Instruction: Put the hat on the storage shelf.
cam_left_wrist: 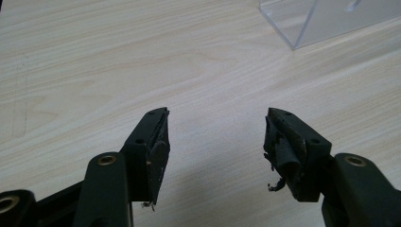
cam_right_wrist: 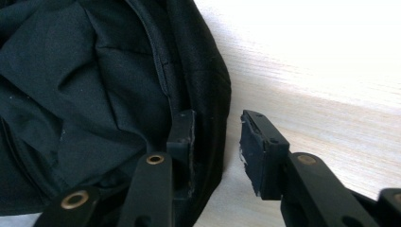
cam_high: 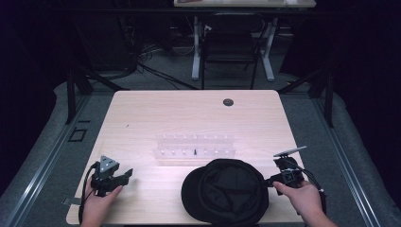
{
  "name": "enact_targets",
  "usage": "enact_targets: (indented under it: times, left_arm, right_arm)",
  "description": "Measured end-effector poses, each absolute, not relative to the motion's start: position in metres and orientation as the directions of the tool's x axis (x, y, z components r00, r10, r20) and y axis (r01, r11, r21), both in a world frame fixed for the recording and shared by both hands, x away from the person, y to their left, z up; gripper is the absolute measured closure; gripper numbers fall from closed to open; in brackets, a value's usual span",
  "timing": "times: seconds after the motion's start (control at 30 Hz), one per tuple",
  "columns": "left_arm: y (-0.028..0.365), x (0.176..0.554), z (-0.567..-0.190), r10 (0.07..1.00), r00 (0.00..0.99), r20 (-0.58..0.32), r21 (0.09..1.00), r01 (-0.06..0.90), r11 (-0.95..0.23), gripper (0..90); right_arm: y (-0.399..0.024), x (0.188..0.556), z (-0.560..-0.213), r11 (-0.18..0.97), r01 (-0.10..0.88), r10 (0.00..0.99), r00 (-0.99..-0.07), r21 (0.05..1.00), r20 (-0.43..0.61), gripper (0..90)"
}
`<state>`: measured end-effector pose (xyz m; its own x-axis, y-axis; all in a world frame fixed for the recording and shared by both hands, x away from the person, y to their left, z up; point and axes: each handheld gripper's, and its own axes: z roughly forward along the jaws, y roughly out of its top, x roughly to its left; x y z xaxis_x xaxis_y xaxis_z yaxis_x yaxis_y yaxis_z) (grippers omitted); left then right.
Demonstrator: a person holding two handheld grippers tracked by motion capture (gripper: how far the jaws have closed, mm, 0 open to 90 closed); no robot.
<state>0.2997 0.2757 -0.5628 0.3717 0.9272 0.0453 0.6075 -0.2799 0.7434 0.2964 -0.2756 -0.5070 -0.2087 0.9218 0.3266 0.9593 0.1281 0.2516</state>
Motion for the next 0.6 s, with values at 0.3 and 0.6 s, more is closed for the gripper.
enact_targets:
  times: [0.3, 0.6]
  left_arm:
    - [0.275, 0.3, -0.563, 0.926, 0.374, 0.052, 0.741, 0.607, -0.287, 41.2]
    - [0.275, 0.3, -0.563, 0.926, 0.374, 0.052, 0.741, 0.607, -0.287, 41.2]
  right_arm:
    - [-0.279, 0.302, -0.517, 0.105, 0.975, 0.909, -0.174, 0.195, 0.38, 69.6]
    - [-0.277, 0.307, -0.522, 0.117, 0.978, 0.911, -0.175, 0.171, 0.374, 70.8]
